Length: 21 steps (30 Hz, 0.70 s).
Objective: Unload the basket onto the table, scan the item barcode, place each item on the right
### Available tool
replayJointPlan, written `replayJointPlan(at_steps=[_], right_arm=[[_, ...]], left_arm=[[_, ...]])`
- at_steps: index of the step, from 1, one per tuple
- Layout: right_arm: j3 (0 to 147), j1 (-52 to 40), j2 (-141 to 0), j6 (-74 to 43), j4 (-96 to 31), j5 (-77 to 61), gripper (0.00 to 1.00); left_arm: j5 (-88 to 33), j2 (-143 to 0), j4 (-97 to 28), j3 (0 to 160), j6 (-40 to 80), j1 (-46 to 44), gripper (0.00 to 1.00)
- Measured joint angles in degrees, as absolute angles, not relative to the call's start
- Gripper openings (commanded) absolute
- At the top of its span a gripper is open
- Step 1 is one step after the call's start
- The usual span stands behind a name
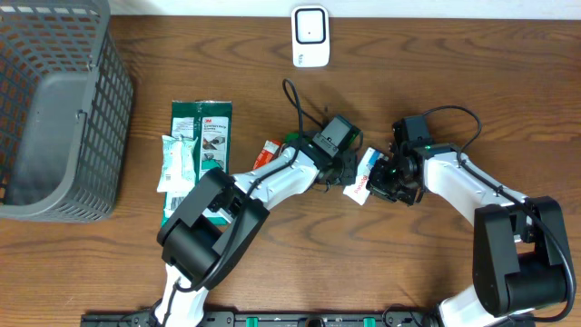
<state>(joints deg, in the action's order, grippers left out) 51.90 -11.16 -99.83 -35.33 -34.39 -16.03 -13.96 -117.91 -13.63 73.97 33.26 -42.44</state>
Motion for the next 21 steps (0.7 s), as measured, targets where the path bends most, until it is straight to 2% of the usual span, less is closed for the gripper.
replayJointPlan(at_steps=[9, 21], right_arm=[[52.0, -11.2, -99.8, -35.3, -34.4, -15.4, 0.01], [51.4, -11.2, -100.2, -29.1, -20.8, -6.9, 0.01]], left_arm=[[-7.6, -118.6, -10.2, 74.0, 33.2, -42.6, 0.29], [-23.3, -118.5, -16.3, 74.5, 33.2, -41.6, 0.27]])
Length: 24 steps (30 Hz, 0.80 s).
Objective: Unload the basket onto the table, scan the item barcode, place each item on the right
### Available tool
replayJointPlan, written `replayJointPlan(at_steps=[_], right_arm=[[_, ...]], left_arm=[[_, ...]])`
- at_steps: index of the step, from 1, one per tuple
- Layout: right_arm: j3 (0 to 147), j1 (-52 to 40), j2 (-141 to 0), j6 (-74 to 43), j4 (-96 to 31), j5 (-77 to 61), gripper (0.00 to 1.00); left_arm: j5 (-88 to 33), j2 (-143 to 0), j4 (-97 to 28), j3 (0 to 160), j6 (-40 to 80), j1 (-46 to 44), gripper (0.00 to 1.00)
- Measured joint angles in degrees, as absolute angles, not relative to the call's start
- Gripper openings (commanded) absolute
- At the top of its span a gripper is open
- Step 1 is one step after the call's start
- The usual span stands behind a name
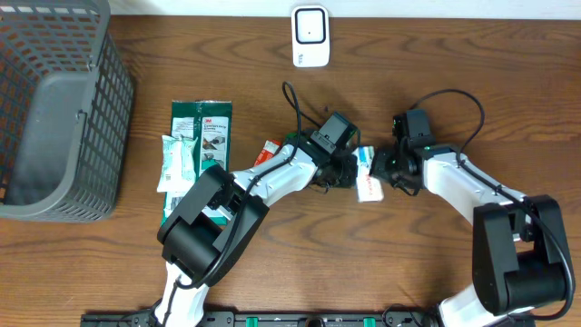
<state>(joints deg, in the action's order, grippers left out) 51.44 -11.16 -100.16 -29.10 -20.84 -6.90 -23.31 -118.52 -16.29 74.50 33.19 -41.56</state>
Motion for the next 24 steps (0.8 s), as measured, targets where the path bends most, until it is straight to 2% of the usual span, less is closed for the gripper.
replayJointPlan(at_steps=[5, 11, 20, 22, 24], right_arm=[[51.4, -11.1, -100.7, -25.7, -19.0, -6.6, 0.01], [53.2, -10.6, -100.5, -23.4, -28.8, -7.2, 0.06], [53.6, -9.5, -100.2, -22.9, -34.0, -8.3, 0.02], [53.7, -9.5, -100.2, -22.9, -34.7, -8.6, 0.01], [53.7, -9.5, -100.2, -22.8, -35.7, -9.4, 0.01]], left_arm=[[-23.6, -118.5, -16.5, 74.4, 33.2, -41.8, 0.27], [-20.2, -118.4, -16.5, 74.5, 33.7, -40.6, 0.27], [-18.0, -118.3, -16.1, 74.6, 34.5, -39.2, 0.28], [-17.5, -118.3, -15.6, 74.6, 34.5, -39.2, 0.11], [-15.9, -118.3, -15.4, 74.5, 34.3, -39.2, 0.07]])
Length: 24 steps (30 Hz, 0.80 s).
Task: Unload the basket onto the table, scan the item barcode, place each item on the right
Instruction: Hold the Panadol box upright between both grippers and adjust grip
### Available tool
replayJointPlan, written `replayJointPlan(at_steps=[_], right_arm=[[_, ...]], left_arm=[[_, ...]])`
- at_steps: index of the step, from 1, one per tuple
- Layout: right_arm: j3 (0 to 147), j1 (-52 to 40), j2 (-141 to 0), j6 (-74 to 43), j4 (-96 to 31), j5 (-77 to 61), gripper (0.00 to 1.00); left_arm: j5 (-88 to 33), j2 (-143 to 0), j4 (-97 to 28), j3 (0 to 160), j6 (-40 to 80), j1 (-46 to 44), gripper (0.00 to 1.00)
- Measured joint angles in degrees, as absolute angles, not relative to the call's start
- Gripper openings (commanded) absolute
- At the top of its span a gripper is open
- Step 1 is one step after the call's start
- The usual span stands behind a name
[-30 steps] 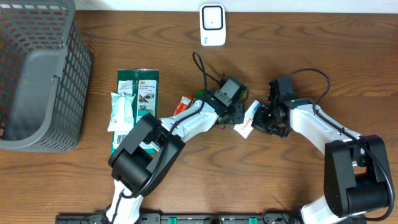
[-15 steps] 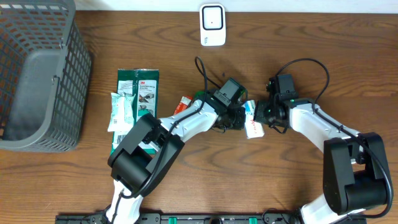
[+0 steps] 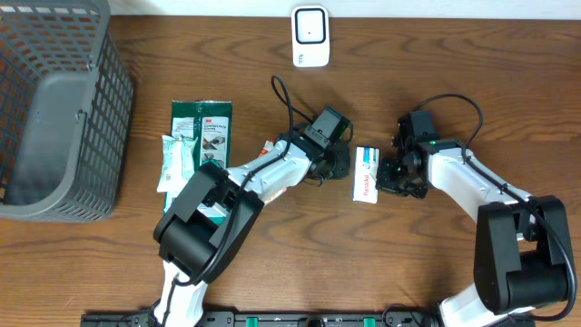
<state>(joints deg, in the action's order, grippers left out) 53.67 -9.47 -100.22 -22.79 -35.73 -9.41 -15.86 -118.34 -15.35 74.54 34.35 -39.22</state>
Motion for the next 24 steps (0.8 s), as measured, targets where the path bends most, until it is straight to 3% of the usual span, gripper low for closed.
replayJointPlan(at_steps=[12, 24], right_arm=[[53.7, -9.5, -100.2, -22.7, -37.5, -11.0, 0.01], [53.7, -9.5, -100.2, -21.4, -37.3, -11.1, 0.01]], left_arm=[[-11.2, -119.5, -10.6, 74.5, 34.7, -41.8, 0.07], [-15.5, -119.9, -9.6, 74.5, 34.7, -41.9, 0.07]])
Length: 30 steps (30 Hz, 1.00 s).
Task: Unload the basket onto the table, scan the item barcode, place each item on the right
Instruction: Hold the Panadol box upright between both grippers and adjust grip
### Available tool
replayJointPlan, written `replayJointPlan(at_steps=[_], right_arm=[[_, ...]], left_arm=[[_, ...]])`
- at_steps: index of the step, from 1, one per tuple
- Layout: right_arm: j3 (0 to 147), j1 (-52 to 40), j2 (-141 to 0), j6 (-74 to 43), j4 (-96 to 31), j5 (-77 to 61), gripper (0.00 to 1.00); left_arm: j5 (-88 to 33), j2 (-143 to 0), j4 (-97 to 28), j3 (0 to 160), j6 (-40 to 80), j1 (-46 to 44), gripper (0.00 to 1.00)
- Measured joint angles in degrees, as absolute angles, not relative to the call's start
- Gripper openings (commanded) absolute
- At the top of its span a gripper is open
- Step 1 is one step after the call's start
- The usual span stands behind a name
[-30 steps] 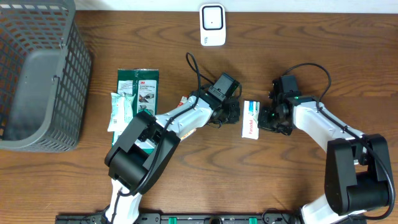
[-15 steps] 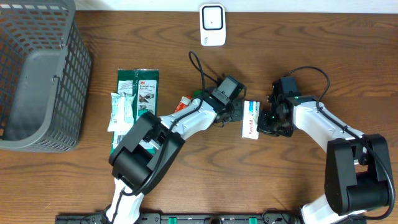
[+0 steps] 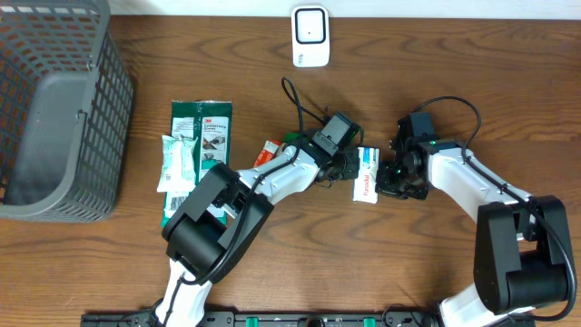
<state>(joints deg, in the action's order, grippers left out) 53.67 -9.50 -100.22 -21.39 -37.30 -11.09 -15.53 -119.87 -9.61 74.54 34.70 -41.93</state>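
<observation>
The item is a small white box (image 3: 367, 174) with red print and a blue-green end, at the table's middle. My right gripper (image 3: 385, 178) is at its right edge and looks shut on it. My left gripper (image 3: 349, 166) touches the box's left edge; the overhead view does not show whether its fingers are open. The white scanner (image 3: 310, 36) stands at the far edge, well behind both grippers.
A grey mesh basket (image 3: 54, 109) fills the far left. A green 3M pack (image 3: 202, 125) and a white-green packet (image 3: 176, 163) lie left of centre. A red-orange packet (image 3: 270, 151) lies partly under the left arm.
My left gripper has moved right, from a short way off the box back to the box's left edge. The box and my right gripper have stayed where they were.
At first the box sat tilted between both grippers. Then it lay straighter, still between them. Then my left gripper was drawn back to the left with the box staying at my right gripper. Now the left gripper is against the box again.
</observation>
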Motion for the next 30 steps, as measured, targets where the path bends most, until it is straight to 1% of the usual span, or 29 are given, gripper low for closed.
replayJointPlan(at_steps=[24, 30], right_arm=[[53.5, -9.5, -100.2, -19.4, -36.6, -12.4, 0.01], [53.5, -9.5, -100.2, -19.0, -36.6, -12.4, 0.01]], left_arm=[[-16.4, -118.8, -11.9, 74.2, 34.7, -44.8, 0.07], [-16.2, -115.7, -13.0, 73.5, 34.7, -45.3, 0.08]])
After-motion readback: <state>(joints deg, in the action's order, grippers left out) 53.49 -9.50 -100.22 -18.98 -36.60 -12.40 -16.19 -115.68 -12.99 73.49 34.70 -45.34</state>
